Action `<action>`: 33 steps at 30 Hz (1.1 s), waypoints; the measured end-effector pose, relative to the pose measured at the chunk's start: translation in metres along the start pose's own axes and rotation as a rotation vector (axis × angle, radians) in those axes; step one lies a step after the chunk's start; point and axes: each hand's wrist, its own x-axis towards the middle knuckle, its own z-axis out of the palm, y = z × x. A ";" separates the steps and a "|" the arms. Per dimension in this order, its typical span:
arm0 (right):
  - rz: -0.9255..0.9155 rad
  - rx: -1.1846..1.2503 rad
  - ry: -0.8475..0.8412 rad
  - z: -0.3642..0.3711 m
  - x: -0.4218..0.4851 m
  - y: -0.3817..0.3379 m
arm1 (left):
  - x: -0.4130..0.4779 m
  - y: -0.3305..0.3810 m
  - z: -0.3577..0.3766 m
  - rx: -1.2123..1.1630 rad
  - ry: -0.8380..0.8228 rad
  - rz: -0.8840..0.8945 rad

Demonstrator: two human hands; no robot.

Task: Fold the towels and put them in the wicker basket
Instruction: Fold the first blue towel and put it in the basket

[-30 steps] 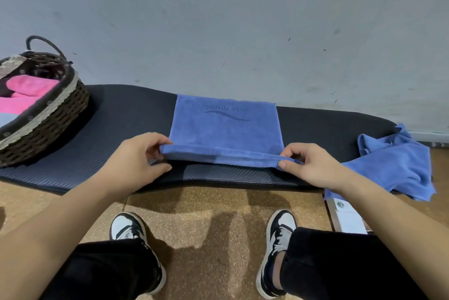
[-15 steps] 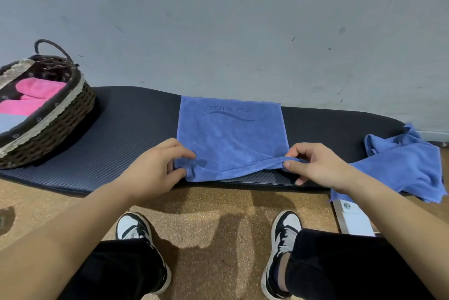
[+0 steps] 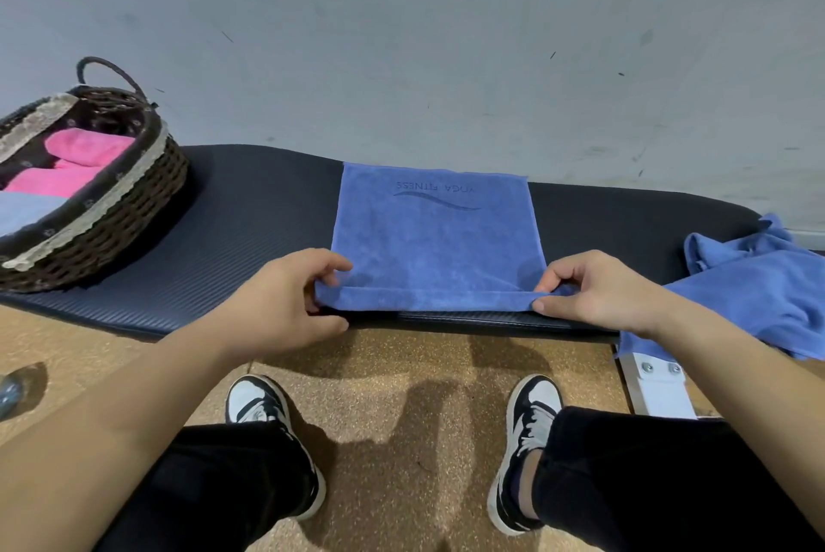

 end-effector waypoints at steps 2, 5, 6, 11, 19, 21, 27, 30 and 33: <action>-0.001 -0.030 0.008 0.001 -0.001 0.000 | 0.003 -0.004 0.005 0.188 0.066 0.110; -0.003 -0.040 0.012 0.000 -0.004 -0.001 | 0.003 -0.009 0.004 0.178 0.137 0.199; -0.006 -0.046 0.013 0.001 -0.005 -0.001 | 0.003 -0.010 0.004 0.150 0.152 0.212; -0.016 -0.051 0.011 0.000 -0.004 0.000 | -0.006 0.008 -0.005 -0.279 0.144 0.011; -0.019 -0.025 -0.034 -0.008 -0.005 -0.002 | -0.013 0.012 -0.014 -0.531 -0.008 -0.106; 0.008 0.021 -0.112 -0.011 -0.008 -0.004 | -0.015 0.014 -0.016 -0.618 -0.075 -0.145; 0.023 0.201 -0.115 -0.018 -0.002 -0.007 | -0.009 0.013 -0.018 -0.335 -0.155 -0.091; 0.008 0.285 -0.038 -0.021 0.013 -0.009 | 0.003 0.013 -0.015 -0.231 -0.034 -0.079; 0.019 0.392 0.018 -0.024 0.029 -0.014 | 0.017 0.013 -0.020 -0.429 0.055 -0.100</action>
